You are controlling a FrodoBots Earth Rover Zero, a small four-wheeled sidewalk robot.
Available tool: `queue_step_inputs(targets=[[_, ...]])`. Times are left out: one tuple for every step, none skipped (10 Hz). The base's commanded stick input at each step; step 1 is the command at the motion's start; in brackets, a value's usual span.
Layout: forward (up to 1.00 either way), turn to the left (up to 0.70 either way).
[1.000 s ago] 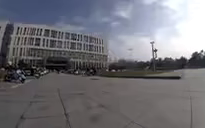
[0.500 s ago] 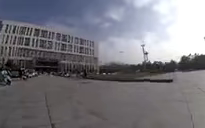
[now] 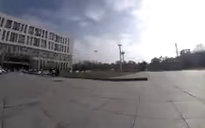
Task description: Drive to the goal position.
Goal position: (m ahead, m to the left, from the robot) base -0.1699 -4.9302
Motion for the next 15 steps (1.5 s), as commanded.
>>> queue_step_inputs(targets=[[0.85, -0.34], [0.85, -0.34], [0.85, -0.34], [0.85, -0.34], [0.85, -0.34], [0.85, -0.34], [0.85, -0.34], [0.85, -0.34], [0.85, -0.34], [0.85, -0.34], [0.85, -0.34], [0.85, -0.34], [0.85, -0.34], [0.85, -0.34], [0.85, -0.34]])
